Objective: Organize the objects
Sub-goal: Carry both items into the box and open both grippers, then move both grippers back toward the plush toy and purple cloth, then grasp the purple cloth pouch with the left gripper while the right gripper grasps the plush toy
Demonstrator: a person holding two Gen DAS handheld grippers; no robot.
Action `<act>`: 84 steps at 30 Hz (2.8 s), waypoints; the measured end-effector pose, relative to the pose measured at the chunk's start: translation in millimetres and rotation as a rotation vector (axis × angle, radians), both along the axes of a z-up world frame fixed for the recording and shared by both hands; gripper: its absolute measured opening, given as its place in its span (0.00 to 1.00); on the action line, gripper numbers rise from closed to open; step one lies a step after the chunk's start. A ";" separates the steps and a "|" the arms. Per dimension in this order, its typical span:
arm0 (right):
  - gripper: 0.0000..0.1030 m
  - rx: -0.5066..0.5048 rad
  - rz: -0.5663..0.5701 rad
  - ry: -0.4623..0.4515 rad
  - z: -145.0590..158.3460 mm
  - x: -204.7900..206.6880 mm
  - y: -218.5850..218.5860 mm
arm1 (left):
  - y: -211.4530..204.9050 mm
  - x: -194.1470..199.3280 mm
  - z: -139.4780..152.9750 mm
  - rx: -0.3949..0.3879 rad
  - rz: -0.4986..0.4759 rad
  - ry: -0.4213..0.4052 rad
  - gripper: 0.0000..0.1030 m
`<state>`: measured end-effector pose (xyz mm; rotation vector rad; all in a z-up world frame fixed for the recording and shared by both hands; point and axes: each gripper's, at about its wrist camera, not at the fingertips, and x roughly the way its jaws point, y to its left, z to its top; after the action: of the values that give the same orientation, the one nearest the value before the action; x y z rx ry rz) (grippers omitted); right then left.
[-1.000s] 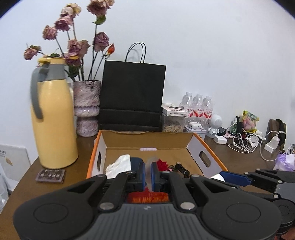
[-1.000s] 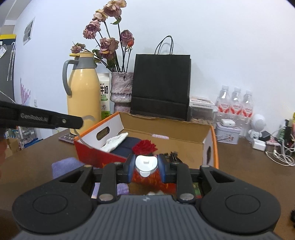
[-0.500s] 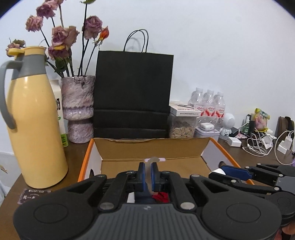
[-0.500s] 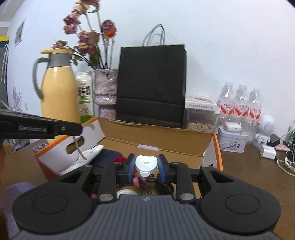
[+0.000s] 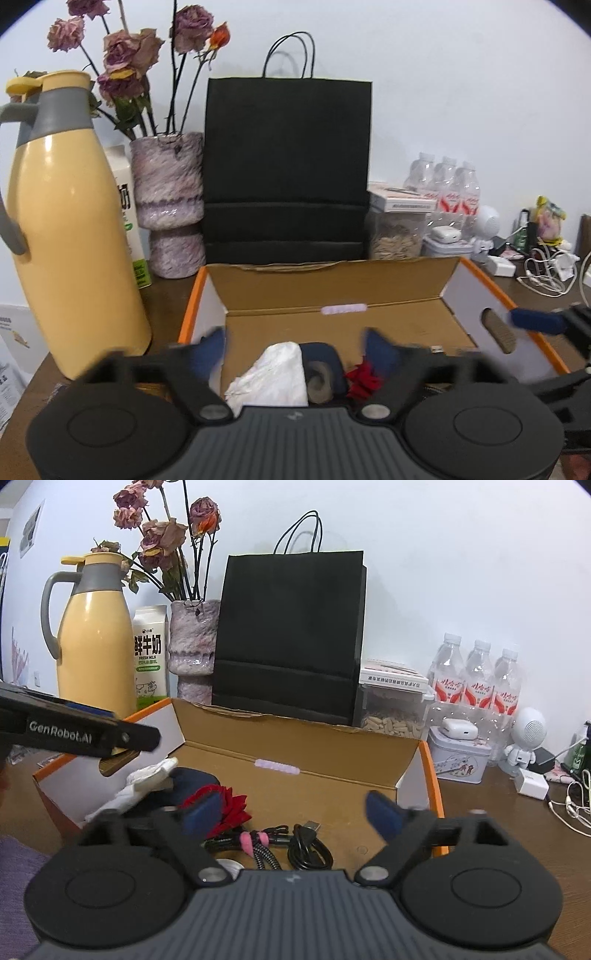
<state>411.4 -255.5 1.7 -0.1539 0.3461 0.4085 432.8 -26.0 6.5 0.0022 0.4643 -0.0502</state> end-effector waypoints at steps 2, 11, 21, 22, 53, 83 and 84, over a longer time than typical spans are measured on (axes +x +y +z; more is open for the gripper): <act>1.00 -0.009 -0.009 -0.009 0.3 -0.6 1.1 | 1.4 0.9 -1.3 -0.001 0.012 0.007 0.93; 1.00 -0.018 -0.005 -0.013 0.1 -4.3 2.8 | 2.4 -4.2 1.9 -0.010 0.031 -0.008 0.94; 1.00 -0.043 0.006 -0.048 -1.5 -22.9 7.7 | -5.1 -28.1 5.4 0.013 0.017 -0.071 0.94; 1.00 -0.043 0.007 -0.050 -1.7 -26.3 7.4 | -5.7 -31.2 5.3 0.015 0.015 -0.074 0.94; 1.00 -0.035 0.089 0.104 -21.5 -195.9 14.7 | 24.5 -188.0 -15.7 0.001 0.090 0.068 0.95; 0.47 0.098 0.067 0.188 -17.0 -211.0 3.1 | 27.0 -235.5 -9.6 0.044 0.075 0.104 0.96; 0.47 0.098 0.067 0.180 -15.1 -211.0 1.5 | 24.6 -233.5 -9.8 0.046 0.072 0.104 0.96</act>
<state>200.4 -254.0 -13.4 -0.0324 0.4979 0.5058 199.4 -1.3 -3.3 0.0281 0.5691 0.0308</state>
